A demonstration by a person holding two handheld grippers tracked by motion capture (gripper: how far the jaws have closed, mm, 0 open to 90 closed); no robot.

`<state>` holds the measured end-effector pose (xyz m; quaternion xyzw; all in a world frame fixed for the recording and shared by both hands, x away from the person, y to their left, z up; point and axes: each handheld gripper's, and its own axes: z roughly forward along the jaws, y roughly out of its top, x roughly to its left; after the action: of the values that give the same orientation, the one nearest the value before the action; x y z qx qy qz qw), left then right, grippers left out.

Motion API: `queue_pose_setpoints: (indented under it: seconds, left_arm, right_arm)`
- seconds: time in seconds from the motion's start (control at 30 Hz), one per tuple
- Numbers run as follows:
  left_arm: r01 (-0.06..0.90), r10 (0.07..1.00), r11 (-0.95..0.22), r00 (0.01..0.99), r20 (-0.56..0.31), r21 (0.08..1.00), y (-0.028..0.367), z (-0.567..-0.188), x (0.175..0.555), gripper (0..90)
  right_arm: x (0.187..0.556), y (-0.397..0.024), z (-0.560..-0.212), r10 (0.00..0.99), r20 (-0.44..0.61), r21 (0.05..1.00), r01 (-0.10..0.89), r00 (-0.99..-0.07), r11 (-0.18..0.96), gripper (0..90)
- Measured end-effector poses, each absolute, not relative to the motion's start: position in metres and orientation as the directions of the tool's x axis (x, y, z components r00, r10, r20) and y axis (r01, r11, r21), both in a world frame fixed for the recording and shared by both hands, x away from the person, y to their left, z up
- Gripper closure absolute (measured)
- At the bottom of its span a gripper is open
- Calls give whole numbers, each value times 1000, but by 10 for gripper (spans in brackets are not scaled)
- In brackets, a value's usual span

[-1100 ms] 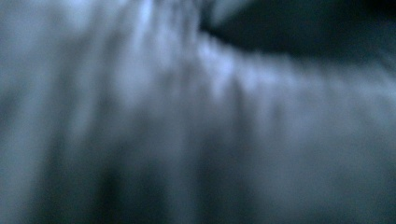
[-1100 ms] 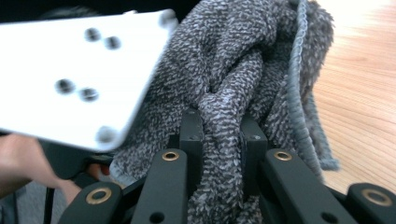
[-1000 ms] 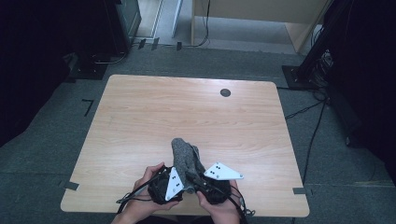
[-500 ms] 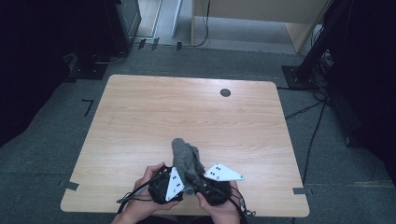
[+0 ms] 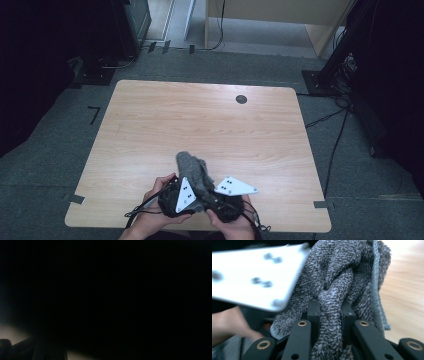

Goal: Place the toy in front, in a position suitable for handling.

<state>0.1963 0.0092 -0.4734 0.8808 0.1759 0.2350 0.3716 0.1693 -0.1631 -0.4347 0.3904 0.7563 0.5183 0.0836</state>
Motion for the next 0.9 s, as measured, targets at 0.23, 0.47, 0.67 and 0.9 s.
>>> queue_pose_setpoints:
  seconds: [0.23,0.47,0.67,0.9]
  left_arm:
    - [144,489,-653,830,268,744,12,-472,198,342]
    - [161,519,-638,813,266,753,15,-470,201,342]
    - [166,510,-621,828,234,766,16,-471,202,342]
    - [153,508,-627,824,252,764,16,-468,200,342]
  right_arm:
    - [178,-183,-435,761,265,854,510,-592,99,770]
    - [173,-169,-435,669,289,858,495,-685,136,765]
    - [177,-187,-433,747,282,864,498,-603,76,766]
    - [168,-162,-432,672,250,869,468,-697,162,764]
